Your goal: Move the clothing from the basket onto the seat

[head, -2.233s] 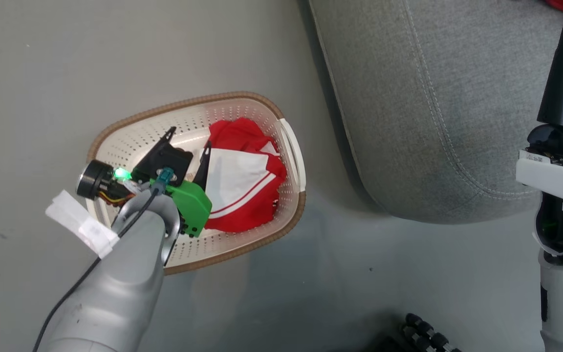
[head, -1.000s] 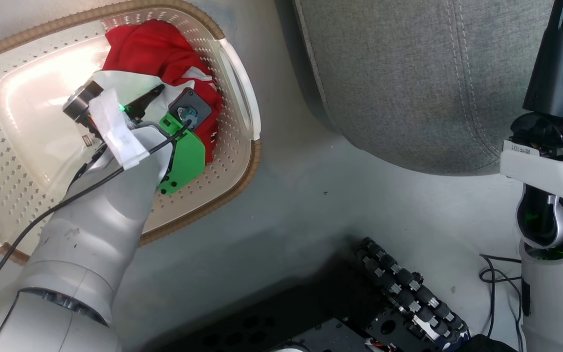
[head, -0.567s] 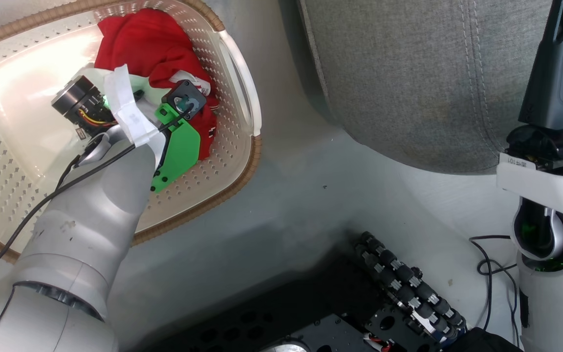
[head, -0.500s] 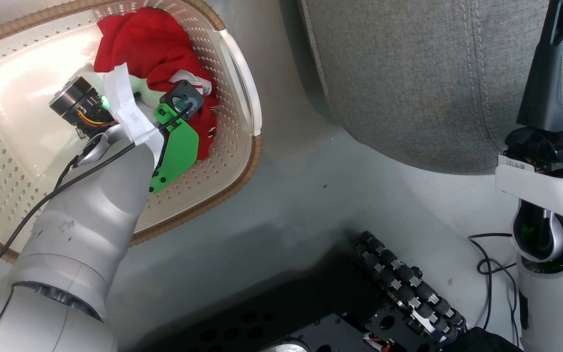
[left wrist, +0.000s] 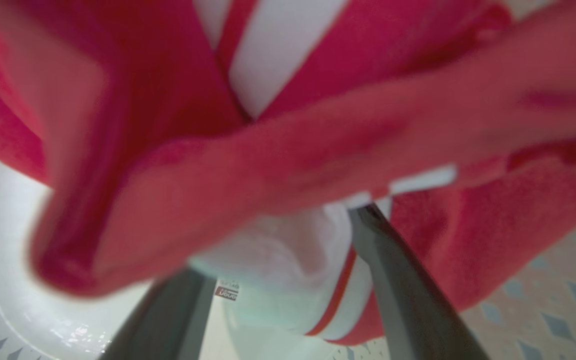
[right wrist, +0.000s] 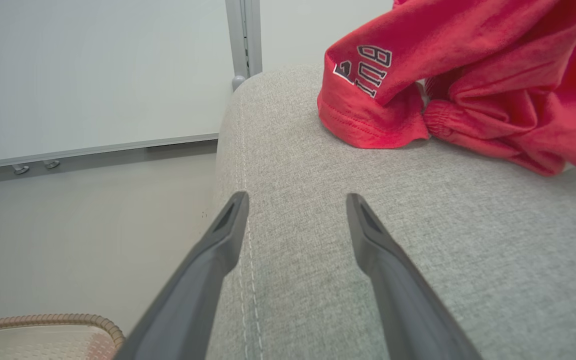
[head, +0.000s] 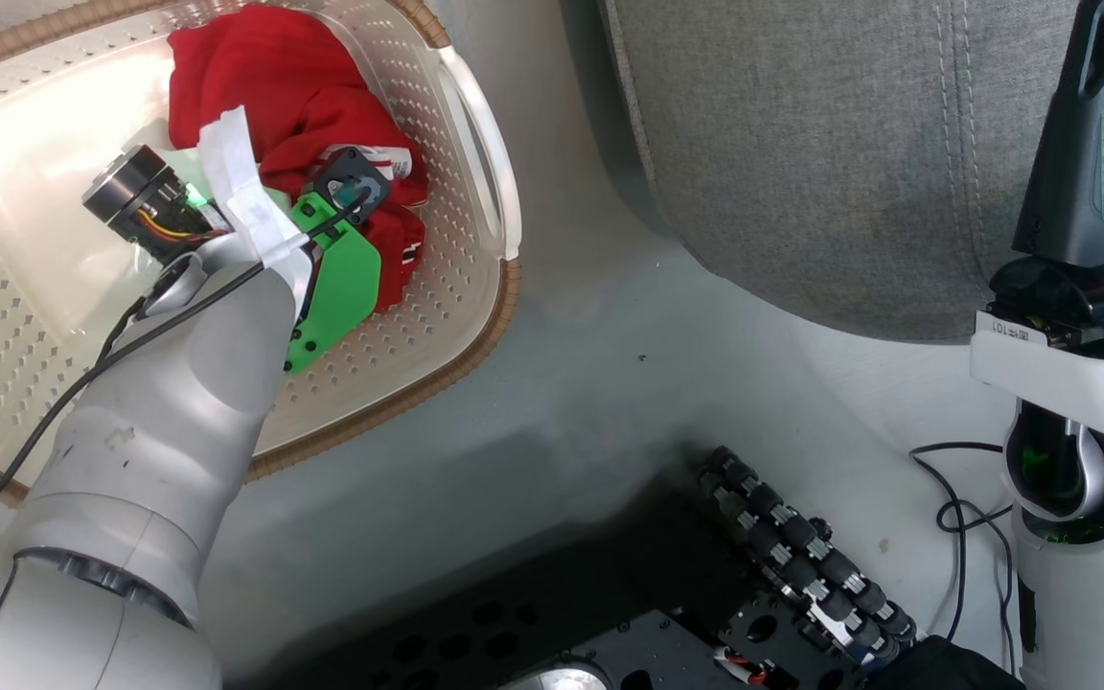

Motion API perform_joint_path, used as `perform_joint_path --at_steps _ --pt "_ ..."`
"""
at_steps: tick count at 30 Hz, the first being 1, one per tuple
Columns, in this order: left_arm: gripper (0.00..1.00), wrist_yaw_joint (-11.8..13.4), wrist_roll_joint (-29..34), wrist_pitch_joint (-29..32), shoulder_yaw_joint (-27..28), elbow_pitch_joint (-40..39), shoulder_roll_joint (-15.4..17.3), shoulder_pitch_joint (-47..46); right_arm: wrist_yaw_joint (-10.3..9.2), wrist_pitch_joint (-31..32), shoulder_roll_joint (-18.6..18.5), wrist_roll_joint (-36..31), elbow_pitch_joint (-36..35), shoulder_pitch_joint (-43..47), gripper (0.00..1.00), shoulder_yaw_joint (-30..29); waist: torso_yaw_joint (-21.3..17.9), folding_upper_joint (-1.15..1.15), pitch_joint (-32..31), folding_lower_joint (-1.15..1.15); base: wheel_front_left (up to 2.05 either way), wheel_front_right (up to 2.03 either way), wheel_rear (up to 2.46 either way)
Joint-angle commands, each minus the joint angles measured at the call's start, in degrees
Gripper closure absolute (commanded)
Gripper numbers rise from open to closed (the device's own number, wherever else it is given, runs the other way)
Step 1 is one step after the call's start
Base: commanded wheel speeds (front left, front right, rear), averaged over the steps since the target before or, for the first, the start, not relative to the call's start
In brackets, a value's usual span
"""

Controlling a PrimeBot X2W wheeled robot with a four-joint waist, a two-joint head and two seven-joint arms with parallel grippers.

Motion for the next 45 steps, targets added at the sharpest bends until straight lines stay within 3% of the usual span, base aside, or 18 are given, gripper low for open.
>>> perform_joint_path --at_steps 1,3,4,5,26,32,45 --pt "0.00 0.27 -0.08 0.86 -0.12 0.61 1.31 -0.32 -0.08 -0.17 0.07 -0.34 -0.22 0.45 0.00 0.07 0.06 0.00 0.10 0.00 0.00 0.00 0.00" --pt "0.00 0.04 -0.38 1.78 -0.35 0.67 1.57 0.11 -0.08 -0.17 0.06 -0.30 -0.10 0.36 0.00 0.11 0.08 0.00 0.11 0.00 0.00 0.00 0.00" --pt "0.55 -0.09 -0.48 1.88 -0.47 0.69 1.55 0.15 -0.08 -0.17 0.06 -0.28 -0.05 0.31 0.00 0.13 0.09 0.00 0.10 0.00 0.00 0.00 0.00" --pt "1.00 -0.21 -0.63 2.05 -0.61 0.69 1.56 0.09 -0.08 -0.17 0.07 -0.23 0.00 0.20 0.00 0.16 0.09 0.00 0.09 0.00 0.00 0.00 0.00" --pt "1.00 1.30 -5.59 -2.59 0.97 0.31 3.34 3.08 -0.08 -0.17 0.06 -1.04 1.78 -5.41 0.00 1.45 -1.78 0.00 -6.97 0.00 0.00 0.00 0.00" --pt "1.00 2.05 -7.84 -5.91 2.10 0.30 3.03 6.86 -0.08 -0.17 0.04 -1.45 3.79 -5.71 0.00 2.34 -2.11 0.00 -13.07 0.00 0.00 0.00 0.00" --pt "1.00 2.74 -14.36 -19.64 5.38 0.30 -1.28 16.93 -0.09 -0.17 -3.99 -3.85 7.97 0.32 0.00 4.14 4.17 0.00 -32.20 0.00 0.00 0.00 0.00"
